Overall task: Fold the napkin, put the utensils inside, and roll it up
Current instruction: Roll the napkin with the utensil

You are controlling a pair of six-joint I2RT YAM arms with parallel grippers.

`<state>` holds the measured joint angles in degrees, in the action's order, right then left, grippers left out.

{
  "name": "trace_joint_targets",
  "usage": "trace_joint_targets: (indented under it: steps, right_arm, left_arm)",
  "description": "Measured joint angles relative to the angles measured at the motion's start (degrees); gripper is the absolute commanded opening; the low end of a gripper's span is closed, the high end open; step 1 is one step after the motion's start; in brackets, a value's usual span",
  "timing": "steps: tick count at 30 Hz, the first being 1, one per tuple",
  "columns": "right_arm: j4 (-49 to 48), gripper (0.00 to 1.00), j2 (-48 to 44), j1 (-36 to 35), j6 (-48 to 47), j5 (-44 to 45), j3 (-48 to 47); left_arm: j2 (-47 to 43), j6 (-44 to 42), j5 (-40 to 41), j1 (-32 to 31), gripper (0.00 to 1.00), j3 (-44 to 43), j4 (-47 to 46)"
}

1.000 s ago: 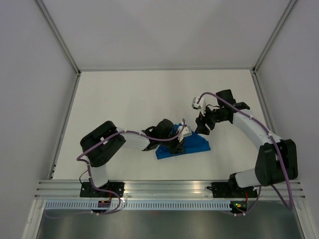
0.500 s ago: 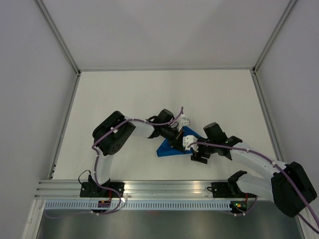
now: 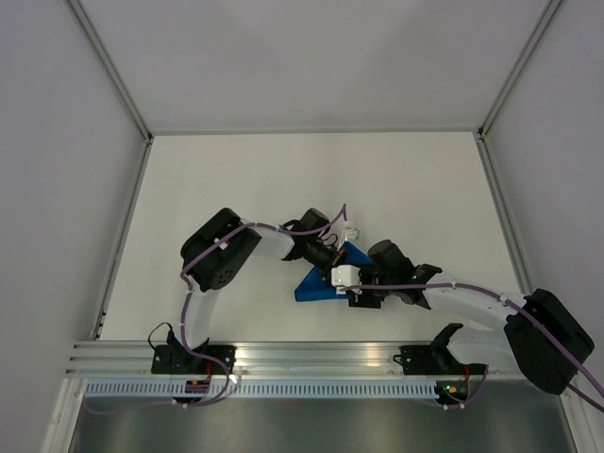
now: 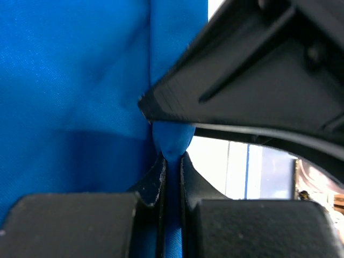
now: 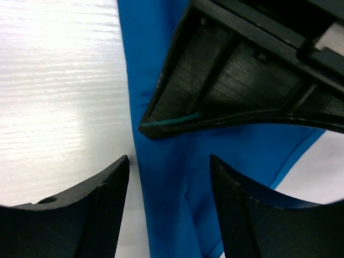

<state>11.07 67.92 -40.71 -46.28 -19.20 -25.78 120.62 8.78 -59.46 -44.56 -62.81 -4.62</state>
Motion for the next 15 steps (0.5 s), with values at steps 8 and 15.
trace_joint_targets:
  steps: [8,15]
  right_arm:
    - [-2.6,0.46,2.3,-3.0,1.2,0.1,-0.2]
    - [-3.1,0.28,4.6,-3.4,2.1,-0.1,-1.3]
  left_arm:
    - [1.0,1.1,-1.9,0.7,0.03,-0.7,1.1]
    - [1.0,1.4,-2.2,1.2,0.32,-0.7,2.6]
